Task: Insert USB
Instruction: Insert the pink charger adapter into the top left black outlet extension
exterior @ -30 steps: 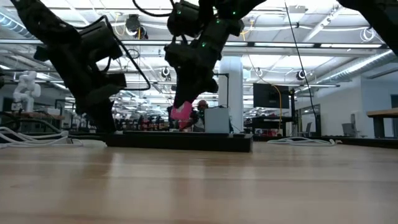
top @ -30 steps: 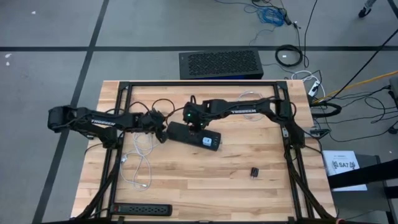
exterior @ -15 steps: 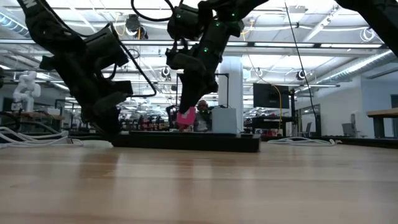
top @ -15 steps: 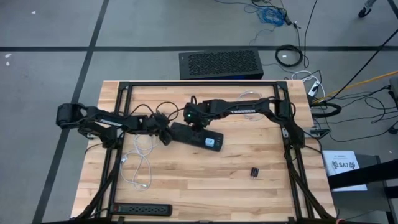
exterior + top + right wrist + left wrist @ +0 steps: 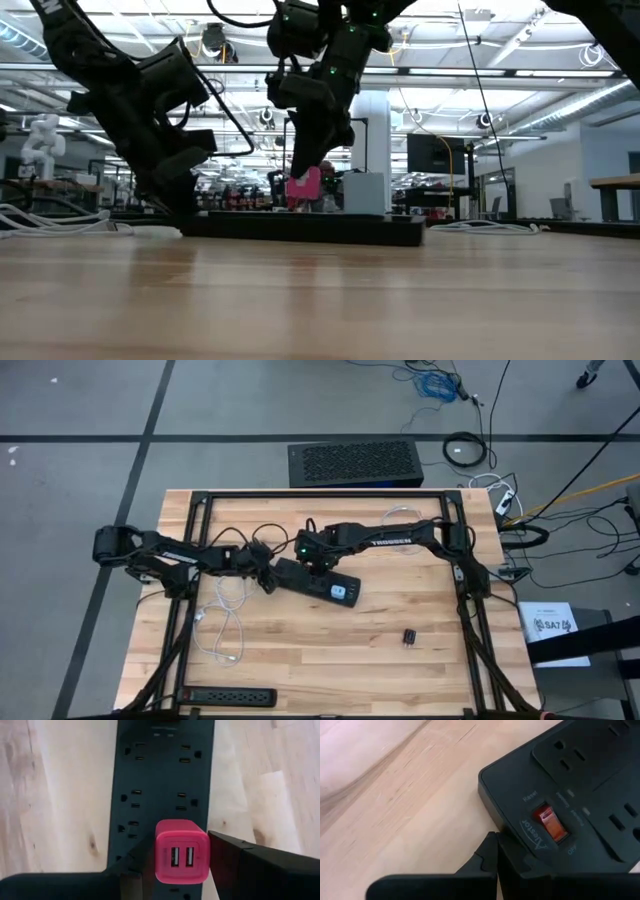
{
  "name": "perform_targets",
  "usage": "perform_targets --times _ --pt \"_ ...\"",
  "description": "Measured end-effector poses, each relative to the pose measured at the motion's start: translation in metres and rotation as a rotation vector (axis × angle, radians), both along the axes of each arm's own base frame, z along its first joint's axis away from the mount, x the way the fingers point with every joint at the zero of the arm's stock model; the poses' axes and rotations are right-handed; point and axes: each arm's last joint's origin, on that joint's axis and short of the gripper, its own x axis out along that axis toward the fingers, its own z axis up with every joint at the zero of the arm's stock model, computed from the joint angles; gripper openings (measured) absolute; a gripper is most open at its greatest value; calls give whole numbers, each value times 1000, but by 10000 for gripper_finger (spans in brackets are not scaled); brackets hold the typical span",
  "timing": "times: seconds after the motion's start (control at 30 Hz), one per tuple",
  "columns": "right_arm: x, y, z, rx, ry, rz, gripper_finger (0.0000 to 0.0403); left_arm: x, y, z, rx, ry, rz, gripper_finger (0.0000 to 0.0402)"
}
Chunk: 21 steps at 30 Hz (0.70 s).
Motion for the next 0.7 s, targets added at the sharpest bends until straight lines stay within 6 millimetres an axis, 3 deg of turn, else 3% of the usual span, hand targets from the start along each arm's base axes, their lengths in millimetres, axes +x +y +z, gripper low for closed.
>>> perform_targets --times 0.7 --pt "3 -1 -10 -5 19 -5 116 1 0 0 -1 -9 -3 2"
